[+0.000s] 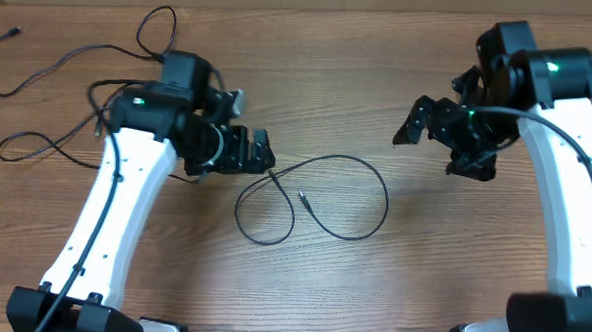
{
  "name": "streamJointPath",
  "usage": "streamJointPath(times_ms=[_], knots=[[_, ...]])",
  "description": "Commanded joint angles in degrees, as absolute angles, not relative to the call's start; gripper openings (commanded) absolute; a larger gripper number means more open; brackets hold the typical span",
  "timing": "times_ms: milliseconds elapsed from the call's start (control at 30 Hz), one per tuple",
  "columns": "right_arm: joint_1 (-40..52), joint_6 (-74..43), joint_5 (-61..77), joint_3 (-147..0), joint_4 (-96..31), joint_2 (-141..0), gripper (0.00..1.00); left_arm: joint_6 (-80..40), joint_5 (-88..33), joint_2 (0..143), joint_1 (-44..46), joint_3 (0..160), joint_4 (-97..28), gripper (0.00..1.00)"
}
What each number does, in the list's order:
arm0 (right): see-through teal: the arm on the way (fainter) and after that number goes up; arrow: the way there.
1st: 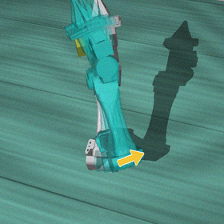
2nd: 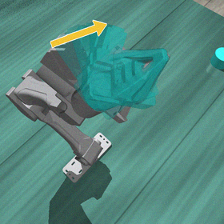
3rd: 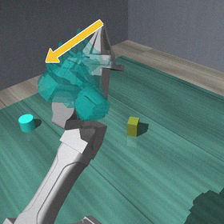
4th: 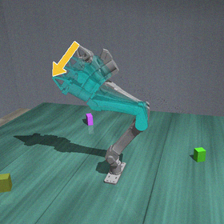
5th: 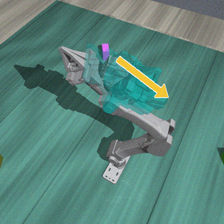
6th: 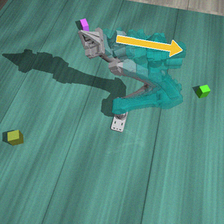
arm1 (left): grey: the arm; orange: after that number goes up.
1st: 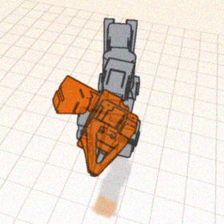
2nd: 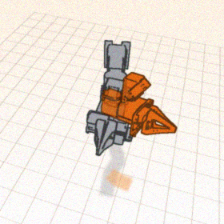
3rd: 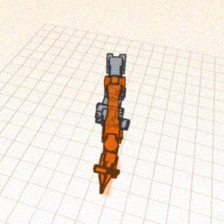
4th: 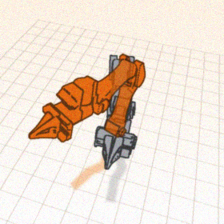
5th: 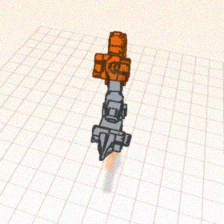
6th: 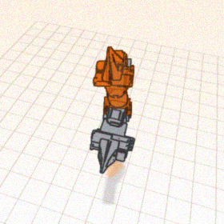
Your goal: Untangle cables
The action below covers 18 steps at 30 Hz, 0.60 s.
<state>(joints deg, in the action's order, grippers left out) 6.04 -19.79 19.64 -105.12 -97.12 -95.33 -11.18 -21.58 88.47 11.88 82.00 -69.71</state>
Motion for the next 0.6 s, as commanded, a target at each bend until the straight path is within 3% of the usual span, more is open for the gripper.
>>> streamJointPath(times_ms=[0,200,333,367,467,567], knots=[[6.1,-18.8,18.0,-106.9,-97.1,-91.8,1.00,-16.0,-8.1,90.4,15.2,80.4,-70.1,1.00],[6.1,-18.7,18.0,-106.9,-97.1,-88.6,1.00,-18.7,-2.7,96.6,17.6,77.7,-66.7,0.99],[6.1,-17.4,18.0,-106.9,-97.1,-88.5,1.00,-15.4,-8.0,101.7,17.7,77.7,-65.8,0.79],[6.1,-16.8,18.0,-106.9,-97.1,-88.5,1.00,-13.0,-11.2,102.9,17.8,77.7,-65.8,0.79],[6.1,-16.2,18.0,-106.9,-97.0,-88.5,1.00,-9.8,-14.5,106.1,18.2,77.7,-65.6,0.92],[6.1,-16.2,18.0,-106.9,-96.9,-88.5,1.00,-9.9,-12.9,108.9,18.2,77.7,-64.9,0.93]])
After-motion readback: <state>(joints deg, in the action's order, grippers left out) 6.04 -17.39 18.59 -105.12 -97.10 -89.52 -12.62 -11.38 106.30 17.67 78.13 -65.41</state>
